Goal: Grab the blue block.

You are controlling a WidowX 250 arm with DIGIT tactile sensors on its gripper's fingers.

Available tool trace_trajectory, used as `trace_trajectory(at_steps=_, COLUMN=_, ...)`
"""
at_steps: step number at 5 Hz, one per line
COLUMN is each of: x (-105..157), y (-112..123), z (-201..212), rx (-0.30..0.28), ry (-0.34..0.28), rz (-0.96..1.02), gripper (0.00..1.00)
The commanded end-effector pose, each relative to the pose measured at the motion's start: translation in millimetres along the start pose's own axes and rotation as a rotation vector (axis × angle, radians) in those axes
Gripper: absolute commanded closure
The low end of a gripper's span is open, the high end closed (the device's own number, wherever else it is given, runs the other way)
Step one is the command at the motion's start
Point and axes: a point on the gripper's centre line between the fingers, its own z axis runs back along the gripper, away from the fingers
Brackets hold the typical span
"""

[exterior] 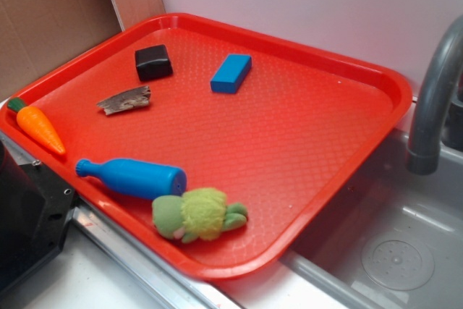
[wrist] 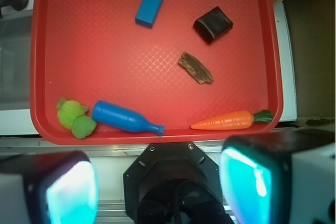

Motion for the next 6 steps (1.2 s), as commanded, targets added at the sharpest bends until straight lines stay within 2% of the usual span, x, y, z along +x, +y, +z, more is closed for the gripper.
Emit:
trace_trajectory(at_steps=1, x=0, y=0, z=0, rx=0.000, ry=0.000, rz=0.000, gripper=0.00)
trace_trajectory(at_steps=2, x=47, y=-18, z=-37, rx=0.054, ry=0.005, rz=0.154, gripper=0.00)
trace_trajectory(at_steps=3, x=89, y=-9, z=-59, rx=0.107, ry=-0.018, rz=0.285, gripper=0.00)
trace_trajectory(at_steps=6, x=89, y=-9, z=-59, rx=0.107, ry=-0.018, rz=0.285, gripper=0.00)
